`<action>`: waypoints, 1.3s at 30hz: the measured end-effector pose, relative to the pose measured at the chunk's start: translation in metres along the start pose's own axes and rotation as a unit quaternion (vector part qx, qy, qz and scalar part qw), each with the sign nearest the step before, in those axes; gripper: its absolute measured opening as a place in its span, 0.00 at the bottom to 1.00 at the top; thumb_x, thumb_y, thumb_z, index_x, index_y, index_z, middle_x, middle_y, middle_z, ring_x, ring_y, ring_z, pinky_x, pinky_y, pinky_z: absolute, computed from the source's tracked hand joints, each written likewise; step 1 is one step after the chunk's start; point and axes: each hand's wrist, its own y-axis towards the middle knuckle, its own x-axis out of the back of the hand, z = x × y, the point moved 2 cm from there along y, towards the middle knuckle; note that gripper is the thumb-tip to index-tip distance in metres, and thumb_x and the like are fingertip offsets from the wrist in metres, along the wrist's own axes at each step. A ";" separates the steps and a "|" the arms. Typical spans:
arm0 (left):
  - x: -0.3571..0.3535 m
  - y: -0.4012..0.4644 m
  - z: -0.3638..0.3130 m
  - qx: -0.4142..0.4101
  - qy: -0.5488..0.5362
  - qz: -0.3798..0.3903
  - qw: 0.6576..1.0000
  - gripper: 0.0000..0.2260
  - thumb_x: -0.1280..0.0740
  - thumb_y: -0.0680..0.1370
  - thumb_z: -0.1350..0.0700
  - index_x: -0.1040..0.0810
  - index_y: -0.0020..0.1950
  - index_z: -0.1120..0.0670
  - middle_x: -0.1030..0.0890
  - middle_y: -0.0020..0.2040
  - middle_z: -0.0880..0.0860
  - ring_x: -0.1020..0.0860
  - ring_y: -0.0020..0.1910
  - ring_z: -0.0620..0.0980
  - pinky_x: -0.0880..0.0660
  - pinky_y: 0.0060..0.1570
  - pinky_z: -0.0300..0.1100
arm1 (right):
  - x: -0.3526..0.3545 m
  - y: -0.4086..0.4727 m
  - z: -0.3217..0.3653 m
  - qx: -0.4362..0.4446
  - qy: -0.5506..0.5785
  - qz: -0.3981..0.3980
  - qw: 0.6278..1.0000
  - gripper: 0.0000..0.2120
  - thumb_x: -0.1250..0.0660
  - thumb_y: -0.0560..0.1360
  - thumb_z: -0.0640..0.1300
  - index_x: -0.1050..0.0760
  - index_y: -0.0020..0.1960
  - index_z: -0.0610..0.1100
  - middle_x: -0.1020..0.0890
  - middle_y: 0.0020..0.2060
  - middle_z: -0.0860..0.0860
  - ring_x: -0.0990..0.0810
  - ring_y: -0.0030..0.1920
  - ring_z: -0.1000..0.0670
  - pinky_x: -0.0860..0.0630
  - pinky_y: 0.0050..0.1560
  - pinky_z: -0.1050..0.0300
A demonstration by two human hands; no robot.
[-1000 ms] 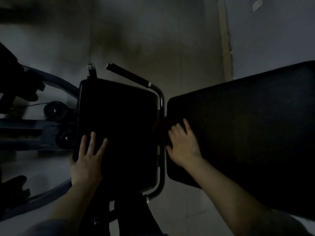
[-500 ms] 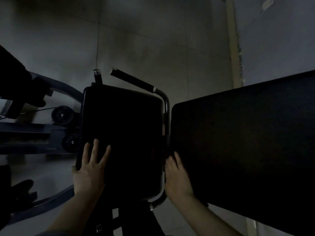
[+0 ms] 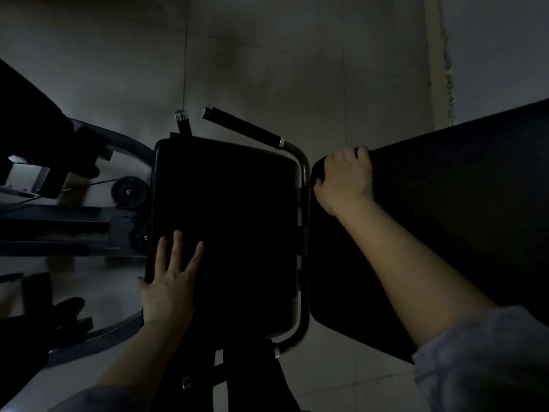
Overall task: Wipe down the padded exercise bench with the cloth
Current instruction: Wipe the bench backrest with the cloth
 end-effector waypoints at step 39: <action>0.134 -0.090 -0.286 -0.313 -0.373 -0.002 0.874 0.32 0.38 0.73 0.37 0.60 0.65 0.25 0.63 0.75 0.38 0.54 0.77 0.47 0.42 0.73 0.52 | -0.006 -0.241 -0.202 -0.280 0.497 -0.093 0.816 0.34 0.42 0.76 0.60 0.45 0.74 0.41 0.32 0.68 0.41 0.32 0.66 0.40 0.30 0.61 0.47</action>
